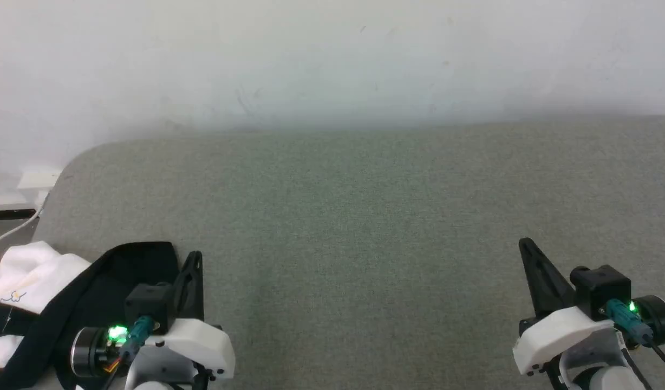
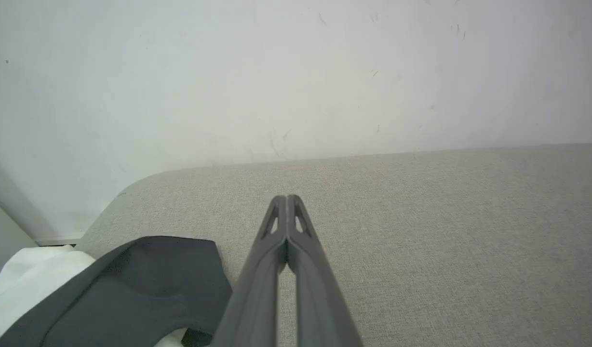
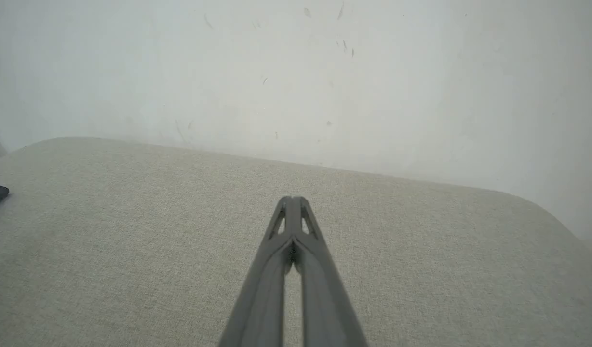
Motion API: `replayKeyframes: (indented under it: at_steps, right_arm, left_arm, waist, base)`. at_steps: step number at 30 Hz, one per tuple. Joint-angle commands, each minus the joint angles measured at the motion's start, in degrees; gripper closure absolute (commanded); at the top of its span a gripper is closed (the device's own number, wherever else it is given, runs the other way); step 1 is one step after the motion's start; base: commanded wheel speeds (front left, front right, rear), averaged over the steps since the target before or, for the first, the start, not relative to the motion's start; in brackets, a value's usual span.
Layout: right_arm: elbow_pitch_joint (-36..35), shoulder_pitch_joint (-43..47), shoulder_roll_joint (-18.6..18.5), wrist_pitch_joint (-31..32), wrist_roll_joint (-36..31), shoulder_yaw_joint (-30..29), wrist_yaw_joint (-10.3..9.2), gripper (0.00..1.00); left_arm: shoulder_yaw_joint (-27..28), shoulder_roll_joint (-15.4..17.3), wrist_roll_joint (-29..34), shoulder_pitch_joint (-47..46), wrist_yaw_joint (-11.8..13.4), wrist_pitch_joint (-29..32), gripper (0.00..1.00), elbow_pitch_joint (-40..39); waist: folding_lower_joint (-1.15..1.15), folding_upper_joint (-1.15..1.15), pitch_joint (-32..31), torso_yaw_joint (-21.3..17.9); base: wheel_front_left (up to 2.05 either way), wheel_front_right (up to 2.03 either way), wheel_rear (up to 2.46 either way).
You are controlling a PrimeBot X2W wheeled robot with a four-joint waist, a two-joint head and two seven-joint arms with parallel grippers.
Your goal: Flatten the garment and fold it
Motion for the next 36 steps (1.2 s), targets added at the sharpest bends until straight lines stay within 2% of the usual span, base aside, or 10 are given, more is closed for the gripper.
replayKeyframes:
  at_steps: [1,8,9,25,36]
  right_arm:
    - [0.0,-0.8,0.2,0.0,-0.4,-0.1,-0.12,1.00]
    - [0.0,-0.8,0.2,0.0,-0.4,-0.1,-0.12,1.00]
    - [0.0,0.0,0.0,0.0,0.0,0.0,0.00,0.00]
    - [1.0,0.3,0.0,-1.7,1.7,-0.1,-0.01,0.00]
    - [1.1,0.5,0.0,-3.1,2.7,-0.4,-0.02,0.00]
  left_arm:
    - [0.0,-0.1,0.4,-0.7,0.4,0.0,1.00,-0.2]
    - [0.0,-0.1,0.4,-0.7,0.4,0.0,1.00,-0.2]
    - [0.0,0.0,0.0,0.0,0.0,0.0,0.00,0.0]
    - [-0.8,0.0,-2.1,-0.6,-0.1,-1.7,0.00,1.4]
    - [-0.9,0.0,-4.0,-1.1,-0.2,-3.1,0.00,2.0]
  waist:
    - [0.00,0.00,0.0,0.0]
    - [0.00,0.00,0.0,0.0]
    - [0.00,0.00,0.0,0.0]
    - [0.00,0.00,0.0,0.1]
    - [0.00,0.00,0.1,2.1]
  base:
    - [0.00,0.00,0.00]
    - [0.00,0.00,0.00]
    - [0.00,0.00,0.00]
    - [0.00,0.00,0.00]
    - [0.00,0.00,0.00]
